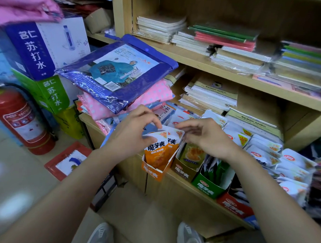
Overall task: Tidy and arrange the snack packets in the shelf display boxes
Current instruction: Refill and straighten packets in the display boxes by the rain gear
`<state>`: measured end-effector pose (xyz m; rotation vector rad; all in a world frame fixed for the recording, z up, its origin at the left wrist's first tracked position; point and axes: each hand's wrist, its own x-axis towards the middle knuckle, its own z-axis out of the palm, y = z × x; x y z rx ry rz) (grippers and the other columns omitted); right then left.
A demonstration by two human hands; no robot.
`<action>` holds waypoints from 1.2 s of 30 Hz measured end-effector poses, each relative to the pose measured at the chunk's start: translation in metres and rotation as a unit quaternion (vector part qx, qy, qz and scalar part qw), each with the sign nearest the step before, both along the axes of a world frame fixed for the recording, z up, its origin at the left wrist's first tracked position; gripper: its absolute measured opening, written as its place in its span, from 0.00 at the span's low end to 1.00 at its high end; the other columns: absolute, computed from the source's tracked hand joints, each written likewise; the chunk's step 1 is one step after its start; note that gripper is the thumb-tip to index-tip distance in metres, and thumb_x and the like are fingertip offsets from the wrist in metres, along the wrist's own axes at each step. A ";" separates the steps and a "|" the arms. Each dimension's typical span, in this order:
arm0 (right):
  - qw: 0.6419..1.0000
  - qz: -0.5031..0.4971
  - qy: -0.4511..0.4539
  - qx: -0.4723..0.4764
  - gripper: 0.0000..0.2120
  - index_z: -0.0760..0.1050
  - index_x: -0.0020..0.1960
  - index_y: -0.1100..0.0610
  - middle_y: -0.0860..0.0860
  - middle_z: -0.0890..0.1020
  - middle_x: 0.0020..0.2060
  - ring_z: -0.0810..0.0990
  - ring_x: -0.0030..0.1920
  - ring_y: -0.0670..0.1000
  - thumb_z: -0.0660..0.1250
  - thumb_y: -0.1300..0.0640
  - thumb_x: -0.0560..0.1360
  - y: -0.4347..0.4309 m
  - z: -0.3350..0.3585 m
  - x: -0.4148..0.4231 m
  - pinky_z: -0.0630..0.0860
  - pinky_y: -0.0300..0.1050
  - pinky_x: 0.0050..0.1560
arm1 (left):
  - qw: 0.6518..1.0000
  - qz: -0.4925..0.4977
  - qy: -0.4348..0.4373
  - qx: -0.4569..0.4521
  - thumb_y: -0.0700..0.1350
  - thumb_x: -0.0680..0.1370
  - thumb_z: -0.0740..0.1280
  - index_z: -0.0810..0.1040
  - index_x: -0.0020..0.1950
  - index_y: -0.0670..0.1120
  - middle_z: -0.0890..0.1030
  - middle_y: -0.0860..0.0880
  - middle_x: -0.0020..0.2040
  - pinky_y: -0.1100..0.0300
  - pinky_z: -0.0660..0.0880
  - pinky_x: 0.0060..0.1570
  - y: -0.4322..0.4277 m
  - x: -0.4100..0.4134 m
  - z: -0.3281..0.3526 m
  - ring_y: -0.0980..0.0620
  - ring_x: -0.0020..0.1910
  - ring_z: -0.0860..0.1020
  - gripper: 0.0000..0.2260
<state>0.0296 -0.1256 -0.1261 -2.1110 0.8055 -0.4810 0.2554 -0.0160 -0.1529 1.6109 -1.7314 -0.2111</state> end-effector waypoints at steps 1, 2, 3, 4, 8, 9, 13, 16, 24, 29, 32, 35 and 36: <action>0.999 -0.028 -0.030 -0.016 0.21 0.82 0.56 0.51 0.50 0.86 0.50 0.84 0.49 0.47 0.65 0.74 0.75 -0.001 0.001 -0.005 0.81 0.47 0.55 | 1.000 -0.001 -0.014 0.016 0.41 0.70 0.79 0.78 0.57 0.57 0.73 0.62 0.55 0.53 0.77 0.47 0.001 -0.004 0.001 0.59 0.53 0.75 0.21; 0.997 -0.050 -0.048 -0.038 0.21 0.82 0.55 0.52 0.51 0.85 0.49 0.84 0.49 0.46 0.65 0.75 0.75 -0.002 0.002 -0.009 0.81 0.46 0.54 | 0.999 -0.002 -0.031 0.038 0.42 0.71 0.78 0.75 0.62 0.59 0.74 0.63 0.58 0.55 0.77 0.49 0.002 -0.008 0.001 0.60 0.55 0.75 0.25; 0.994 -0.067 -0.052 -0.065 0.19 0.82 0.55 0.53 0.50 0.85 0.49 0.83 0.49 0.45 0.65 0.74 0.76 -0.005 0.002 -0.012 0.81 0.45 0.54 | 0.997 -0.005 -0.052 0.059 0.42 0.72 0.77 0.72 0.67 0.60 0.76 0.63 0.61 0.56 0.76 0.51 0.002 -0.012 -0.001 0.60 0.59 0.74 0.28; 0.991 -0.080 -0.046 -0.093 0.17 0.83 0.56 0.54 0.49 0.85 0.49 0.82 0.49 0.43 0.67 0.72 0.76 -0.007 0.002 -0.014 0.81 0.44 0.53 | 0.995 -0.007 -0.071 0.068 0.42 0.73 0.76 0.71 0.71 0.60 0.77 0.60 0.64 0.58 0.75 0.53 0.001 -0.014 -0.003 0.59 0.62 0.74 0.30; 0.981 -0.074 0.054 -0.168 0.17 0.80 0.65 0.53 0.47 0.83 0.54 0.78 0.54 0.46 0.71 0.62 0.77 -0.012 -0.004 -0.011 0.77 0.46 0.57 | 0.994 -0.021 -0.101 0.038 0.42 0.75 0.75 0.78 0.66 0.58 0.80 0.57 0.60 0.57 0.76 0.49 -0.007 -0.013 -0.007 0.56 0.59 0.77 0.22; 0.977 -0.062 0.094 -0.183 0.19 0.78 0.67 0.53 0.48 0.82 0.56 0.76 0.57 0.49 0.71 0.60 0.77 -0.013 -0.007 -0.009 0.75 0.48 0.60 | 0.994 -0.032 -0.103 0.031 0.41 0.74 0.76 0.82 0.60 0.57 0.81 0.57 0.56 0.56 0.77 0.47 -0.008 -0.012 -0.006 0.57 0.56 0.77 0.18; 0.968 -0.043 0.136 -0.206 0.18 0.78 0.67 0.52 0.49 0.81 0.53 0.72 0.56 0.54 0.71 0.58 0.77 -0.014 -0.014 0.001 0.72 0.54 0.57 | 0.994 -0.085 -0.063 0.017 0.38 0.72 0.77 0.85 0.45 0.57 0.80 0.60 0.44 0.51 0.79 0.39 -0.007 -0.008 0.002 0.58 0.45 0.79 0.13; 0.969 -0.045 0.132 -0.202 0.17 0.78 0.67 0.53 0.49 0.81 0.50 0.70 0.54 0.53 0.70 0.58 0.78 -0.015 -0.014 0.004 0.72 0.53 0.56 | 0.994 -0.098 -0.042 0.029 0.39 0.73 0.77 0.85 0.45 0.56 0.80 0.60 0.44 0.49 0.78 0.41 -0.005 -0.004 0.007 0.56 0.46 0.79 0.11; 0.965 -0.062 0.143 -0.213 0.14 0.80 0.64 0.54 0.52 0.80 0.59 0.68 0.58 0.57 0.69 0.56 0.78 -0.015 -0.019 0.005 0.72 0.58 0.57 | 0.978 -0.153 0.037 0.135 0.40 0.72 0.79 0.86 0.46 0.49 0.84 0.57 0.43 0.49 0.80 0.44 0.015 0.002 0.006 0.53 0.43 0.83 0.06; 0.954 -0.071 0.191 -0.220 0.17 0.79 0.64 0.51 0.51 0.79 0.61 0.66 0.61 0.57 0.69 0.46 0.78 -0.009 -0.017 0.014 0.65 0.54 0.58 | 0.986 -0.119 0.065 0.096 0.43 0.74 0.77 0.87 0.50 0.46 0.86 0.57 0.45 0.55 0.81 0.46 0.026 0.005 0.015 0.59 0.45 0.84 0.05; 0.941 -0.087 0.222 -0.242 0.20 0.78 0.65 0.50 0.51 0.79 0.61 0.66 0.64 0.58 0.69 0.44 0.77 -0.004 -0.017 0.020 0.62 0.55 0.60 | 0.990 -0.111 0.036 0.075 0.43 0.75 0.75 0.87 0.51 0.46 0.85 0.60 0.47 0.58 0.81 0.45 0.030 0.007 0.017 0.62 0.48 0.83 0.06; 0.943 -0.118 0.212 -0.228 0.17 0.79 0.61 0.49 0.49 0.81 0.54 0.68 0.61 0.57 0.71 0.45 0.75 -0.003 -0.016 0.025 0.62 0.54 0.58 | 0.990 -0.117 0.021 0.074 0.41 0.75 0.76 0.87 0.51 0.47 0.85 0.59 0.47 0.60 0.80 0.45 0.032 0.007 0.018 0.60 0.48 0.82 0.06; 0.946 -0.128 0.208 -0.213 0.14 0.79 0.58 0.48 0.48 0.82 0.51 0.69 0.61 0.56 0.72 0.46 0.74 -0.003 -0.015 0.026 0.62 0.55 0.57 | 0.989 -0.125 0.025 0.078 0.40 0.75 0.76 0.87 0.50 0.47 0.85 0.58 0.47 0.59 0.80 0.46 0.033 0.006 0.017 0.59 0.48 0.83 0.05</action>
